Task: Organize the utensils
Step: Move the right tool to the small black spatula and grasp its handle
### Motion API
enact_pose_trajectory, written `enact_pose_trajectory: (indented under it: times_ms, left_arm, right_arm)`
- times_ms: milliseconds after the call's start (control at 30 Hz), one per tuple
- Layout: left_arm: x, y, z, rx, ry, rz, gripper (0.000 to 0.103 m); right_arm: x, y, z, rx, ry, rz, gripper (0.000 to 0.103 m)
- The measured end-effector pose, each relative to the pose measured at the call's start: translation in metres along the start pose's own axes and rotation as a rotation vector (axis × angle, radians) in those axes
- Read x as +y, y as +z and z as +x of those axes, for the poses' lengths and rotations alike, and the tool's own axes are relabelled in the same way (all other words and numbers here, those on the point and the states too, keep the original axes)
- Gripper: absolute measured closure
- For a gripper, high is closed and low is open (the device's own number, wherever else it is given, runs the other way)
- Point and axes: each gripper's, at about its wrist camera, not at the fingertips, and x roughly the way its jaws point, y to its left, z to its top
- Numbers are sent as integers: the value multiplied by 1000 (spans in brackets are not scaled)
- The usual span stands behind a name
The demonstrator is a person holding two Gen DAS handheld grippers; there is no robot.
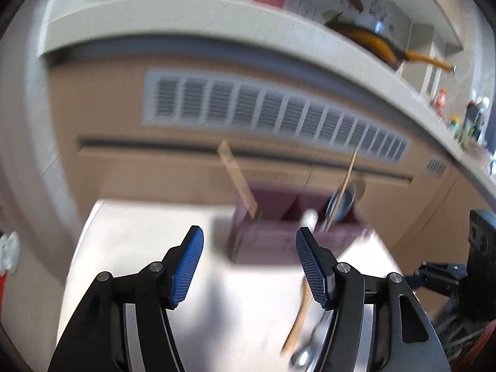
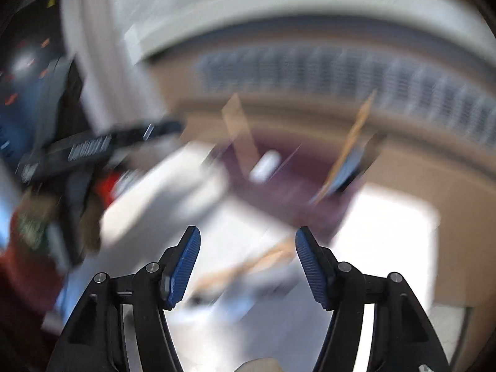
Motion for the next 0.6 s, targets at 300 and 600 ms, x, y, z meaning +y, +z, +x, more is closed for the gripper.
enact_pose_trajectory:
  times_ms: [300, 600]
  left_arm:
    - [36, -100, -26, 130, 108, -108, 40]
    - [71, -116, -48, 99, 178, -187, 40]
  right_arm:
    - [104, -80, 41, 264, 186, -230, 51]
    - [153, -90, 82, 351, 112, -561, 52]
